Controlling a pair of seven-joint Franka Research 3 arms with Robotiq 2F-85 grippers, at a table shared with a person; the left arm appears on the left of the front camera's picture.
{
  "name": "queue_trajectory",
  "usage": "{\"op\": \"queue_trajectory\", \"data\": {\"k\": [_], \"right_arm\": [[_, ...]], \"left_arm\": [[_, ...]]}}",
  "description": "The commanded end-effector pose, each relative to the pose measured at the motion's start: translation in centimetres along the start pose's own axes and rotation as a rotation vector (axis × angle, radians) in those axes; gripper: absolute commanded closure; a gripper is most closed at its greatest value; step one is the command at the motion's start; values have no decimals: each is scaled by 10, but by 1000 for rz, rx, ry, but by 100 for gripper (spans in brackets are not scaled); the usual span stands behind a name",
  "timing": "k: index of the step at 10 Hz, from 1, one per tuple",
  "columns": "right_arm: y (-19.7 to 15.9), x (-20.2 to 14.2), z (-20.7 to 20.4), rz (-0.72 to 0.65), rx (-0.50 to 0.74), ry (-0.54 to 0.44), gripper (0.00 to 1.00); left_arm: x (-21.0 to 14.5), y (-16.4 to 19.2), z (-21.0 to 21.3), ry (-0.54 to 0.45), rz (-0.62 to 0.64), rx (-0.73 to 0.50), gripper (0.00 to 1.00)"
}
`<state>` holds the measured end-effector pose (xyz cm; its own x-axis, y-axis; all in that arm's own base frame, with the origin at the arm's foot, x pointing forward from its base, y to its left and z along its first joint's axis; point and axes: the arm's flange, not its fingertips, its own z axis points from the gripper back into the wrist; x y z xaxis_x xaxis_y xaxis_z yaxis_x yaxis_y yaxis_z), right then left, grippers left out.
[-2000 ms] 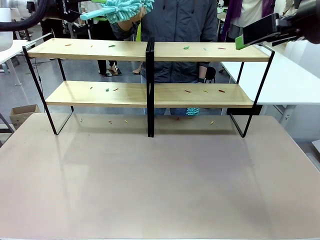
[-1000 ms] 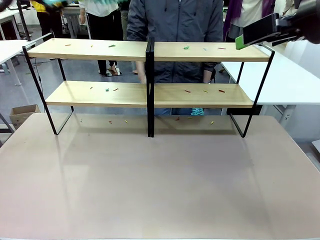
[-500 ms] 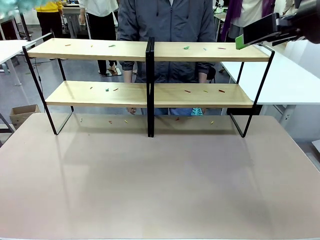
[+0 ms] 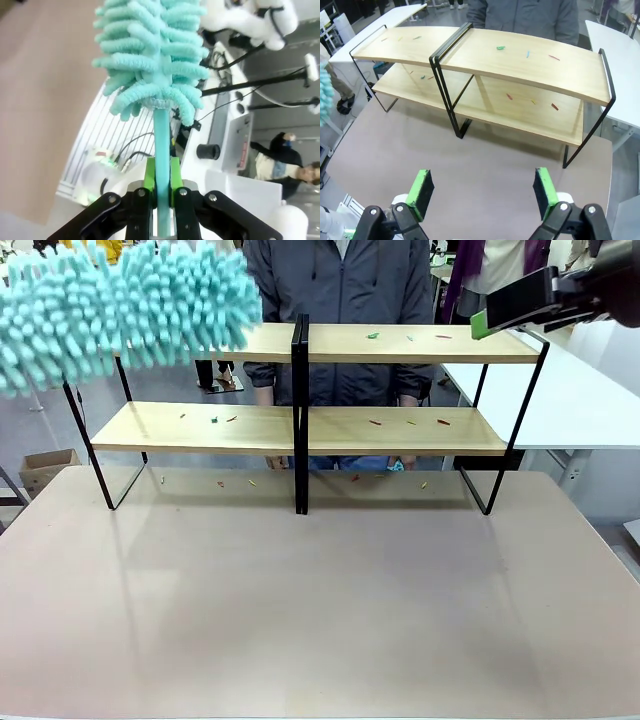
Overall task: Clean the shelves.
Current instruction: Pick up the Duster when the human hands it over.
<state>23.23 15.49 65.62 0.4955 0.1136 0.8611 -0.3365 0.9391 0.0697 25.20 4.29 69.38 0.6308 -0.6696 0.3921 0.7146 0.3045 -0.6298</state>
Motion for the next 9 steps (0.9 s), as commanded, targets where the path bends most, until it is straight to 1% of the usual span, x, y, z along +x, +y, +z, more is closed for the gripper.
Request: {"op": "queue_trajectory", "data": {"k": [1, 2, 3, 4, 5, 6, 7, 8, 9], "right_arm": [[-1, 0, 0, -2, -10, -3, 0], [-1, 0, 0, -2, -10, -3, 0], [-1, 0, 0, -2, -10, -3, 0], [-1, 0, 0, -2, -10, -3, 0], [-1, 0, 0, -2, -10, -3, 0], [-1, 0, 0, -2, -10, -3, 0], [-1, 0, 0, -2, -10, -3, 0], [-1, 0, 0, -2, -10, -3, 0], [-1, 0, 0, -2, -10, -3, 0]], "left_arm": [[2, -5, 7, -52, 8, -53, 100], [0, 0, 0, 0, 0, 0, 87], [8, 0, -11, 21, 24, 63, 87], [11, -2, -20, 66, 27, 85, 87], [8, -4, -24, 86, 30, 102, 87], [1, -1, -22, 40, 73, 135, 87], [-10, 4, -9, -30, 109, 126, 87], [-29, 10, 7, -152, 183, 180, 87], [-58, 15, 27, -280, 230, 187, 87]]}}
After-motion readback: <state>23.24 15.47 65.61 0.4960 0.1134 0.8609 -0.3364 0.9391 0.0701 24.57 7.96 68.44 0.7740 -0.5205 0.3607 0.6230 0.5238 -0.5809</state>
